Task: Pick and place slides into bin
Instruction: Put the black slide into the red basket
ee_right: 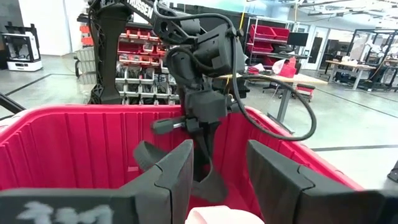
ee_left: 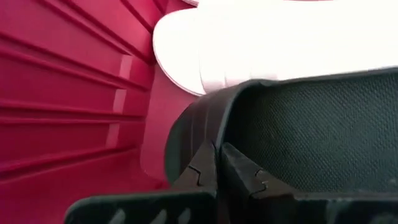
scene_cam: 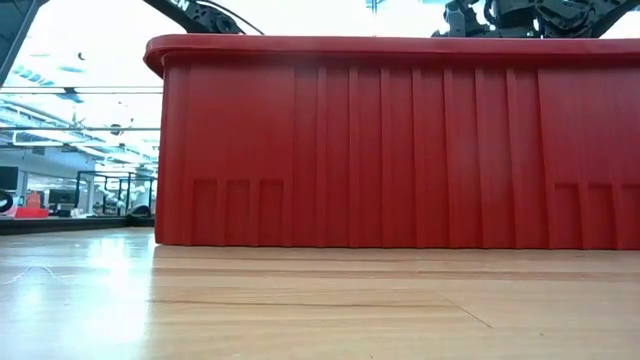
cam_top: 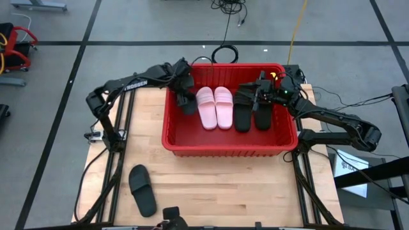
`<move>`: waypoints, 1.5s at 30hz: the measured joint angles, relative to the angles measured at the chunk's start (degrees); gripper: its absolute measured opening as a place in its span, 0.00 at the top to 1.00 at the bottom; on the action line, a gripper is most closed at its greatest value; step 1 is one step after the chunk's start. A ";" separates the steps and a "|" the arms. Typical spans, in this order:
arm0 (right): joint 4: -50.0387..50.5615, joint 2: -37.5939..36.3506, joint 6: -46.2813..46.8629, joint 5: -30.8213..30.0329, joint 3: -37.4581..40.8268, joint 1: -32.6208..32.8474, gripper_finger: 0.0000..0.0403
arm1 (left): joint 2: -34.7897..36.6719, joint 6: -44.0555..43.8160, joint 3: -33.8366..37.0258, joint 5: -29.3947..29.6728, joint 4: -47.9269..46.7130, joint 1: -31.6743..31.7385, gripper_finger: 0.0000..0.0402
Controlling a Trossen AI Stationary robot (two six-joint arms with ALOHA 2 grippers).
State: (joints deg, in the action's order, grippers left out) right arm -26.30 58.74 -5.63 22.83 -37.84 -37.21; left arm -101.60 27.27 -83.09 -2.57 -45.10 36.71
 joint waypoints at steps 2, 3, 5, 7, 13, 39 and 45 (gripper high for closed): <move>0.01 0.00 0.00 0.00 -0.01 0.01 0.65 | -1.04 0.51 0.00 -0.06 0.13 -0.61 1.00; 0.01 0.00 0.00 0.00 0.00 0.00 0.65 | -1.71 1.02 0.00 -0.05 0.08 -0.65 1.00; 0.16 0.00 0.00 -0.01 0.00 0.00 0.65 | -3.43 0.92 0.04 1.23 0.60 -0.99 1.00; 0.70 -0.02 0.00 0.00 -0.01 0.00 0.65 | -4.51 0.65 -0.02 4.98 1.78 -1.50 1.00; 2.27 -0.02 -0.01 0.00 0.01 0.00 0.65 | -5.04 1.05 -0.13 13.23 2.82 -1.33 1.00; 2.60 -0.02 -1.29 0.00 0.01 0.01 0.65 | -4.02 4.31 0.09 11.21 0.00 -1.21 0.94; 2.68 -0.02 -1.29 0.00 0.01 0.02 0.65 | -4.02 3.79 0.09 11.54 -0.90 -1.41 0.80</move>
State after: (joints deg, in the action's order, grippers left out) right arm -23.62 58.72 -6.92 22.83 -37.82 -37.19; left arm -105.62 31.06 -83.00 8.97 -45.99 35.30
